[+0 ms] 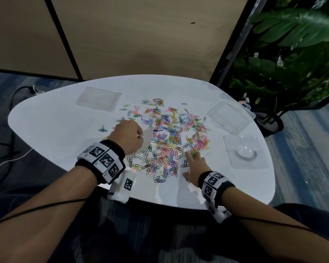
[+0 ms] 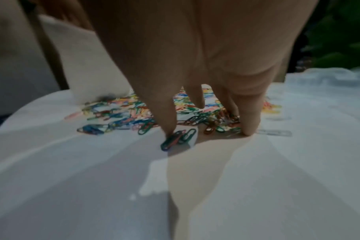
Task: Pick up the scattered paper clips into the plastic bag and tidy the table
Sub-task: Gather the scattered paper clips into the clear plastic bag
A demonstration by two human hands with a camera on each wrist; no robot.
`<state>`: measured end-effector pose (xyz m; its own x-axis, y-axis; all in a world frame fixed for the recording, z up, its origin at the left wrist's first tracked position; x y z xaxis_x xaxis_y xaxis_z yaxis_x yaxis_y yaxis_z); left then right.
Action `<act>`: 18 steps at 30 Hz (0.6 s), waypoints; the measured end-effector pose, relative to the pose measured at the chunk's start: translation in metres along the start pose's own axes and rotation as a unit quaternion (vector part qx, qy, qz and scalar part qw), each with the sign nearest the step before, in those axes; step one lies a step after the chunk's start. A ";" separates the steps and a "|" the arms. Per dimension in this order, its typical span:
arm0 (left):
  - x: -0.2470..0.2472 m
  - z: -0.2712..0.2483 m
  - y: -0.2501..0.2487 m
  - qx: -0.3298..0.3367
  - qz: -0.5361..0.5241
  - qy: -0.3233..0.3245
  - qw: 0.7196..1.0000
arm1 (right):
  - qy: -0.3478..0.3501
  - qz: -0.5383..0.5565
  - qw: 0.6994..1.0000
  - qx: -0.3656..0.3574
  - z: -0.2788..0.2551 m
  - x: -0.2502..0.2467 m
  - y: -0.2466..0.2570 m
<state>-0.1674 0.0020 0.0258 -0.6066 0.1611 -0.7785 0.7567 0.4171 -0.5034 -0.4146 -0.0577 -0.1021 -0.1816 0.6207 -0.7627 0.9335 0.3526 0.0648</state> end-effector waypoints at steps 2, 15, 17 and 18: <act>-0.001 0.001 0.002 -0.005 -0.003 0.001 1.000 | -0.025 -0.057 0.998 -0.019 -0.001 -0.007 0.005; 0.001 0.008 0.003 -0.019 0.019 -0.008 1.000 | -0.123 0.418 0.900 -0.019 0.015 -0.081 -0.022; 0.001 0.007 0.001 -0.020 0.017 -0.009 1.000 | -0.089 0.533 0.838 -0.072 0.005 -0.094 -0.003; 0.002 0.007 0.001 -0.019 0.009 -0.004 1.000 | -0.064 0.584 0.801 -0.112 -0.003 -0.100 0.011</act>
<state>-0.1663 -0.0039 0.0213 -0.5912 0.1619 -0.7901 0.7573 0.4485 -0.4748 -0.3867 -0.1137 -0.0228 0.8222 0.5474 -0.1559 0.3621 -0.2918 0.8853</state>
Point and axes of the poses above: each hand's wrist, its own z-axis towards the middle knuckle, its own x-axis out of the palm, y = z × x, the point moved 4 cm from there along z, towards the middle knuckle, and after that the axes turned 9 degrees about y, right-handed, at the moved point
